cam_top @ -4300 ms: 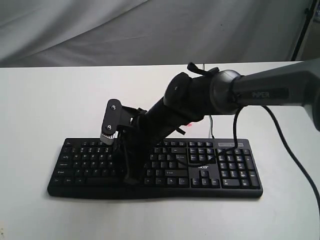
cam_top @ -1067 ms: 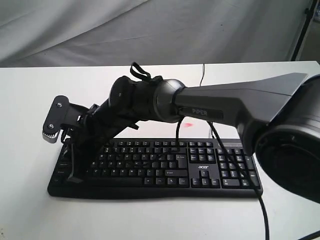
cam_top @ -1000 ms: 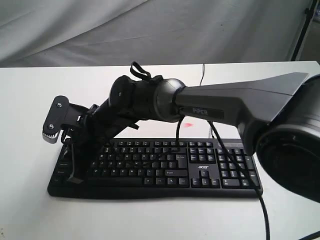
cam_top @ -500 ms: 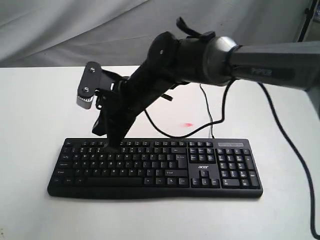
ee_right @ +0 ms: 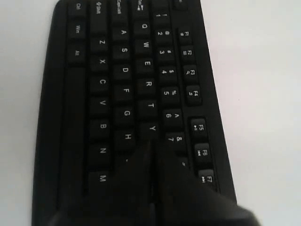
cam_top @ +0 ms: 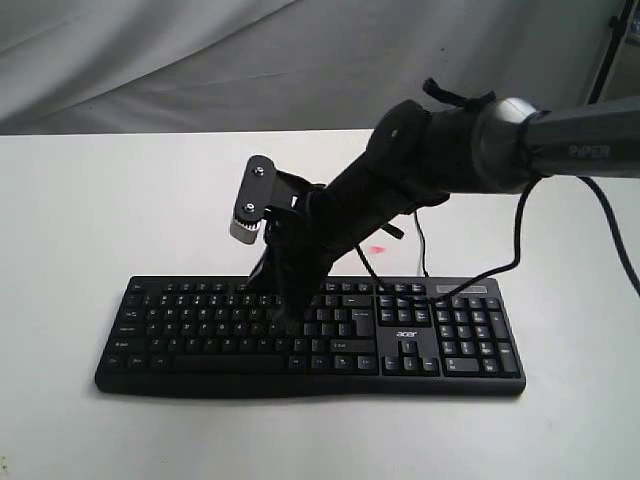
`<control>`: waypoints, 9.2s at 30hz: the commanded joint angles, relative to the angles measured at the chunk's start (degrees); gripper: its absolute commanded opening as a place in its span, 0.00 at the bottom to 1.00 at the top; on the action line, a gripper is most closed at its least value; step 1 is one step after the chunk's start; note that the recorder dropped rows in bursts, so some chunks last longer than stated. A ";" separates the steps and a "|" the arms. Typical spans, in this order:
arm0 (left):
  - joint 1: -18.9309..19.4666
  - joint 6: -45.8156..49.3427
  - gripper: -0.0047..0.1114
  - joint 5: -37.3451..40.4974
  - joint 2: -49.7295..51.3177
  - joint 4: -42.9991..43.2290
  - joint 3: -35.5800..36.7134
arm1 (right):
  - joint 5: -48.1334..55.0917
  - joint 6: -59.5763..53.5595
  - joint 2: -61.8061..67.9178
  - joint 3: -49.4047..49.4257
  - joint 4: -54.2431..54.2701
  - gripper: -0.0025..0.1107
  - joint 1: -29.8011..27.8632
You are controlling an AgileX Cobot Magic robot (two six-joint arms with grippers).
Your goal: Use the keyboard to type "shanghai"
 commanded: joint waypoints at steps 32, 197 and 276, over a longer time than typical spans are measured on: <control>-0.23 -0.07 0.05 -0.14 0.18 -0.23 0.03 | 1.49 -15.31 1.56 1.48 7.38 0.02 -1.56; -0.23 -0.07 0.05 -0.14 0.18 -0.23 0.03 | -1.49 2.28 -69.92 19.54 23.40 0.02 -1.56; -0.23 -0.07 0.05 -0.14 0.18 -0.23 0.03 | -18.49 84.81 -118.83 54.37 -51.33 0.02 -20.99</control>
